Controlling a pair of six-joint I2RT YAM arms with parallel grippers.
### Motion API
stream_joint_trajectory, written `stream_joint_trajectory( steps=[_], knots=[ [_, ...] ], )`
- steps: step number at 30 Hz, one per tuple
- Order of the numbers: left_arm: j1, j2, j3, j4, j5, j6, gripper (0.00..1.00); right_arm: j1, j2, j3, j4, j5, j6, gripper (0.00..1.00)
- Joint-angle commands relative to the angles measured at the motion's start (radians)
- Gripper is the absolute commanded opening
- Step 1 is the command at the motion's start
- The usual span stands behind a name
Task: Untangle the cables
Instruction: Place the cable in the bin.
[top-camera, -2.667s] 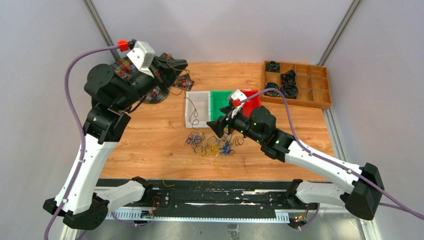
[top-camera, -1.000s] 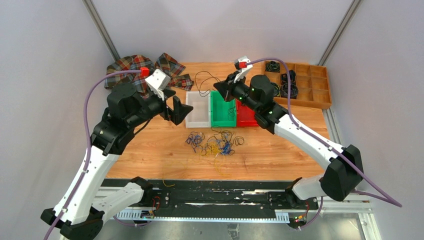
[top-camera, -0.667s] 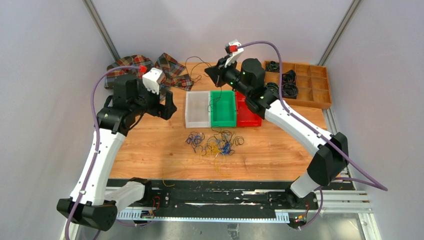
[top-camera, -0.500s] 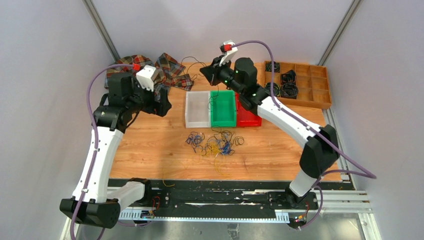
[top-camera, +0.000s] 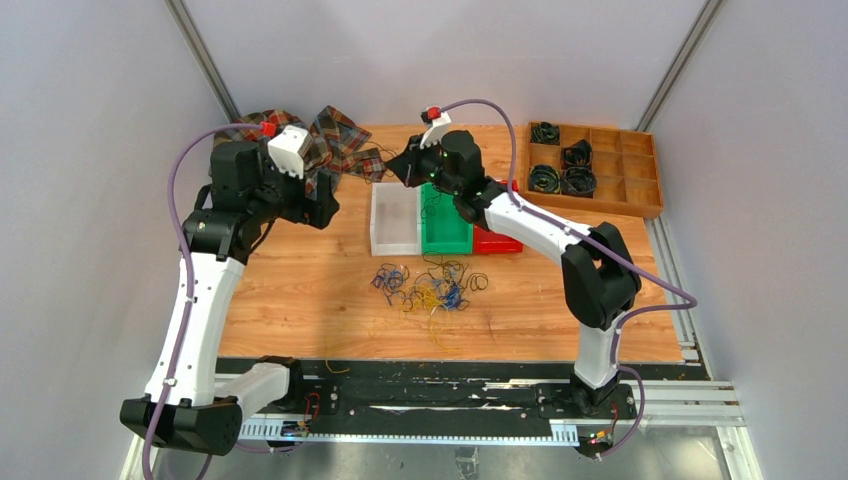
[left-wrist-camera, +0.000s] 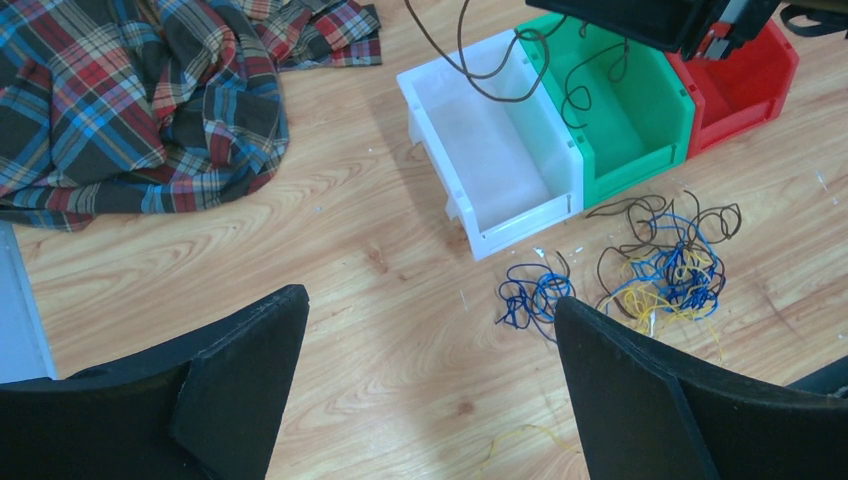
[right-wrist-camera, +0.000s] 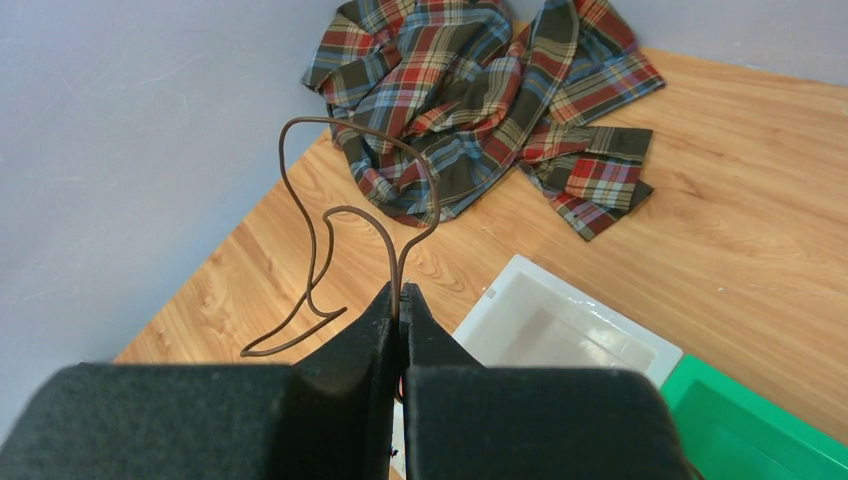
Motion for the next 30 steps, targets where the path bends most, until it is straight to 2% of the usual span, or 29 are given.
stream_joint_trajectory(
  steps=[1,4,9,20,24,30],
  knots=[
    [0.017,-0.031,0.003,0.041,-0.010,-0.018,0.98,0.012,-0.010,0.125,0.068,-0.027,0.021,0.01],
    [0.064,-0.015,0.081,0.018,-0.045,-0.073,0.98,0.011,-0.009,0.177,0.073,-0.037,0.033,0.01],
    [0.138,0.031,0.187,-0.045,0.027,-0.101,0.98,0.019,0.004,0.204,0.091,-0.054,0.066,0.01],
    [0.146,0.014,0.132,-0.041,0.046,-0.061,0.98,0.021,0.058,-0.037,0.121,0.016,0.057,0.01],
    [0.147,-0.005,0.111,-0.021,0.049,-0.049,0.98,0.025,0.056,-0.096,0.051,0.057,0.019,0.01],
    [0.146,-0.003,0.115,-0.015,0.065,-0.047,0.98,0.034,0.030,-0.086,-0.184,0.178,-0.085,0.01]
  ],
)
